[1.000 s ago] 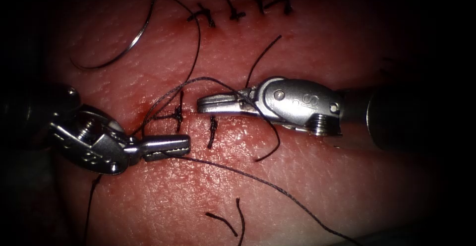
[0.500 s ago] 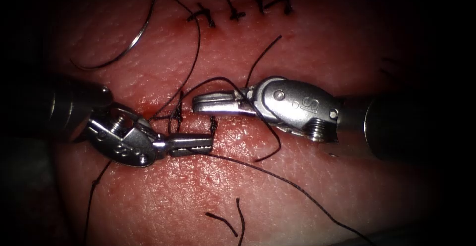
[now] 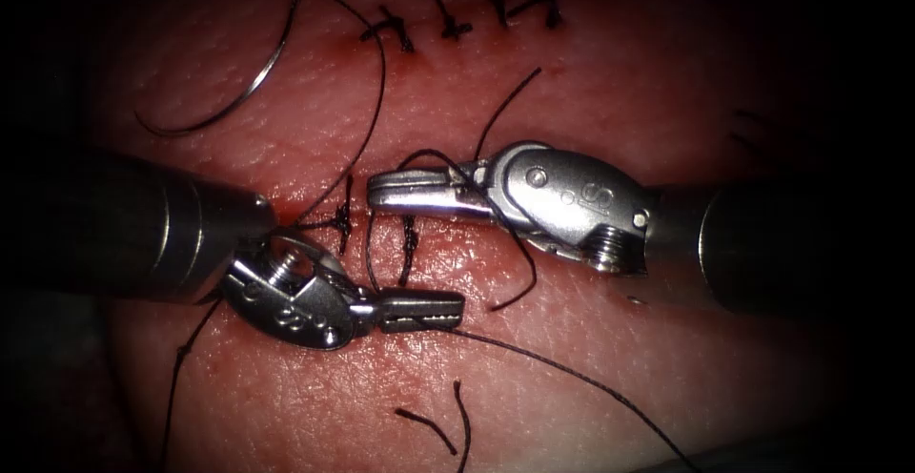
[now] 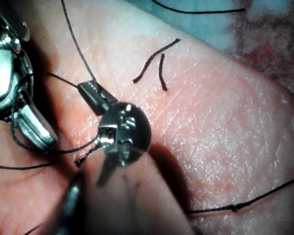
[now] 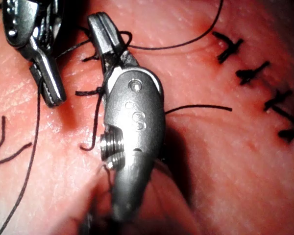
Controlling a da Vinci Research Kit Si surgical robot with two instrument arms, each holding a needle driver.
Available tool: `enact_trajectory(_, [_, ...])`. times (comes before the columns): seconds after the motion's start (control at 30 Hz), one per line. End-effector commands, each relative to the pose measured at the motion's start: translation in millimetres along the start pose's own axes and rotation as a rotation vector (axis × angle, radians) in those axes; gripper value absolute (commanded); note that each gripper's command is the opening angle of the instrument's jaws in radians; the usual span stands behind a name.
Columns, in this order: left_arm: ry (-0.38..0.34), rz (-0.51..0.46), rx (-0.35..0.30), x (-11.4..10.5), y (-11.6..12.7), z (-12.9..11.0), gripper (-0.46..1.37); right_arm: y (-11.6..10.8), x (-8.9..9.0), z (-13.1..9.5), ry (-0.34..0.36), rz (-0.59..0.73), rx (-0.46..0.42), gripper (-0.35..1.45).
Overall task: Wound Closure
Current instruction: Wrap suture two times counter-clockwise around right end-effector
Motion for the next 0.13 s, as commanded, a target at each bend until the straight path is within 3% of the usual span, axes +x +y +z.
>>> enact_trajectory(0.03, [0.000, 0.000, -0.009, 0.1, 0.0, 0.0, -0.35, 0.0, 0.0, 0.0, 0.001, 0.000, -0.004, -0.35])
enact_trajectory(0.13, [0.000, 0.000, -0.009, 0.0, -0.1, 0.0, -0.35, -0.1, 0.1, 0.0, 0.001, 0.000, -0.002, -0.35])
